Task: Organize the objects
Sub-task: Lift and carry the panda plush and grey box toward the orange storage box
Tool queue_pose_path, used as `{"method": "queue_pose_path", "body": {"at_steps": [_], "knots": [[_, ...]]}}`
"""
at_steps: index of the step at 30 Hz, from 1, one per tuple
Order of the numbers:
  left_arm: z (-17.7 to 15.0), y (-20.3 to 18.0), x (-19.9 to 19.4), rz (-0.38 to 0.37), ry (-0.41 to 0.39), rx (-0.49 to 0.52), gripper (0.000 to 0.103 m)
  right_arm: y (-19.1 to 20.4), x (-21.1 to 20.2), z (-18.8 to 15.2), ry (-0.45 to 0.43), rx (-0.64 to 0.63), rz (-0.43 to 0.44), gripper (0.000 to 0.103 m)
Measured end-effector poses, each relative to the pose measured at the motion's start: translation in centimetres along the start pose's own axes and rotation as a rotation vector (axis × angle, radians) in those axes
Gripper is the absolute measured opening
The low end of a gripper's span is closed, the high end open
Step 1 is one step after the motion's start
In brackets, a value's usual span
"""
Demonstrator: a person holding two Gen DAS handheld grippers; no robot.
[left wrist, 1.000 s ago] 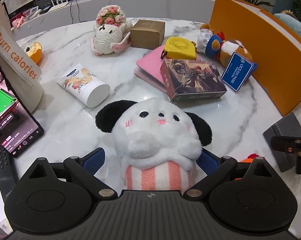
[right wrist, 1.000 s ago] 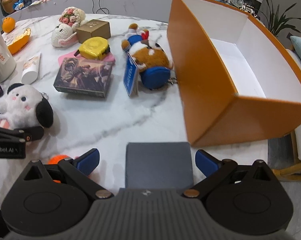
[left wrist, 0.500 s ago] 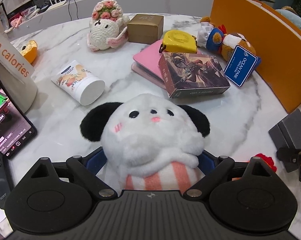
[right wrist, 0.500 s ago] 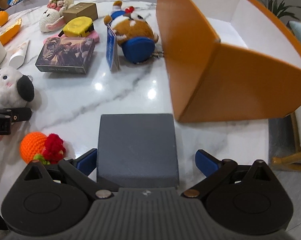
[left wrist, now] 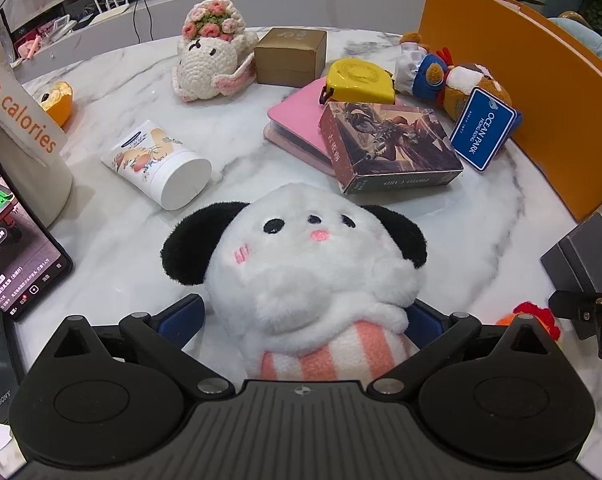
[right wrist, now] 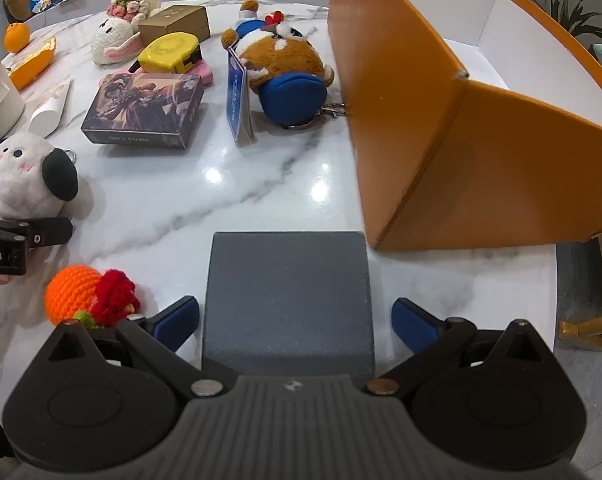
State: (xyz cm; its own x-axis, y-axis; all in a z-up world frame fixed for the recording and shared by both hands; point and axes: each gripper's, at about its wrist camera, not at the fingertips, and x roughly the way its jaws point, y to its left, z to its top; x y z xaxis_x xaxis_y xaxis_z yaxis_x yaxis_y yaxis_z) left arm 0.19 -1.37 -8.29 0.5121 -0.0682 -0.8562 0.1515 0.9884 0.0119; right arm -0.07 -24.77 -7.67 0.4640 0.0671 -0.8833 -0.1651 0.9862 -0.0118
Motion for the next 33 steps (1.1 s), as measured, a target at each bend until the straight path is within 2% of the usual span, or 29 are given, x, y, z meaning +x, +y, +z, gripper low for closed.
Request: {"method": "queue_pose_path", "body": {"at_steps": [6,11,18,21,29,33], "knots": [[-0.9,0.0,-0.3,0.004,-0.064,-0.015,0.103,0.1,0.0,0.0,-0.008,-0.003,0.001,0.102],[-0.4,0.0,-0.2,0.006,-0.04,-0.002,0.103,0.2,0.0,-0.1,-0.013,-0.01,0.002,0.101],[-0.3,-0.2,-0.5,-0.012,-0.029,0.009,0.103,0.8,-0.7,0.0,-0.055,-0.05,0.023,0.078],[-0.2,-0.4,-0.9,-0.018,-0.039,0.022,0.09,0.7,-0.8,0.1,-0.053,-0.053,0.029,0.077],[-0.1,-0.4,-1.2,-0.084,-0.034,0.009,0.086,0.7,-1.2,0.3,-0.048,-0.034,0.072,0.077],[0.1,-0.4,-1.6,-0.086,-0.046,0.008,0.086,1.0,-1.8,0.5,-0.07,-0.046,0.08,0.077]]}}
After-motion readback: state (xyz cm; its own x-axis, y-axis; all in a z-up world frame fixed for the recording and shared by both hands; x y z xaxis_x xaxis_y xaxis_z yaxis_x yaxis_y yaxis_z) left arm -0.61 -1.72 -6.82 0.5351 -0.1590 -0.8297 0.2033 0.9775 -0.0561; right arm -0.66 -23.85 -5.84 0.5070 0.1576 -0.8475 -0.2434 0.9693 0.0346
